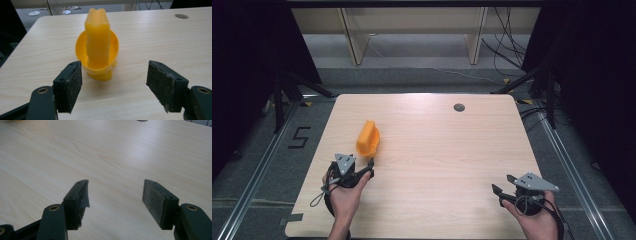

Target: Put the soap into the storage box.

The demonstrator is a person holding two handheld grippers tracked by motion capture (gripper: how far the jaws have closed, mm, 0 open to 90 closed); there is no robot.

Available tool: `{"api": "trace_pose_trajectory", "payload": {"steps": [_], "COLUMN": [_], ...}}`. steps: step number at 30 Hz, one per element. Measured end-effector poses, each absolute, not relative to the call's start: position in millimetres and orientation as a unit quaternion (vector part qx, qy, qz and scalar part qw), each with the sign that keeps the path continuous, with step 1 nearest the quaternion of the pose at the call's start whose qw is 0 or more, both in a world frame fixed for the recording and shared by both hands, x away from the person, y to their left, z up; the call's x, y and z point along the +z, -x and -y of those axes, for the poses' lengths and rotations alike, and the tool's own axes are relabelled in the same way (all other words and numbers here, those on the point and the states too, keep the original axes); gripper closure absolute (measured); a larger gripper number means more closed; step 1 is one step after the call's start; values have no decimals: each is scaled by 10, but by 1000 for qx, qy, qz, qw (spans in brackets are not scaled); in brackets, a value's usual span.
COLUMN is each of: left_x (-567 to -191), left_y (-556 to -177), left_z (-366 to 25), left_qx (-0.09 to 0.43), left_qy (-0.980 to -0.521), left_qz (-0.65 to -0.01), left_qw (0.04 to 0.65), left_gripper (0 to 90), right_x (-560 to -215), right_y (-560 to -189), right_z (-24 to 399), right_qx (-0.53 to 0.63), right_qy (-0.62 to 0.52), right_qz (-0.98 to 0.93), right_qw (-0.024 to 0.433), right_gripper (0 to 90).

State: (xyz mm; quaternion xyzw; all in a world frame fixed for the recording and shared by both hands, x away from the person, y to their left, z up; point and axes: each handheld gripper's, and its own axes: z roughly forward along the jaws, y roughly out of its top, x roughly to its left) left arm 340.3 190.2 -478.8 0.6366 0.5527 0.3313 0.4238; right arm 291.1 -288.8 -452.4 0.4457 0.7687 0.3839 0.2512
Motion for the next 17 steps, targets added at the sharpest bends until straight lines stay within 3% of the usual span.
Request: {"api": "trace_pose_trajectory", "payload": {"steps": [9, 17], "left_x": [-4874, -4927], "left_y": [-3073, -3072], "left_z": [-1811, -1806], "left_qx": [302, 302], "left_qy": [-653, -651], "left_qz": [-538, -544], "left_qw": [439, 435], "left_gripper": [283, 282], "right_x": [-4527, -4524], "right_y": [-2912, -2910], "right_z": [2887, 2891], "right_qx": [386, 385], "right_qy": [-443, -443], "right_qz": [-770, -771], "right_qw": [247, 248], "right_gripper": [382, 382]}}
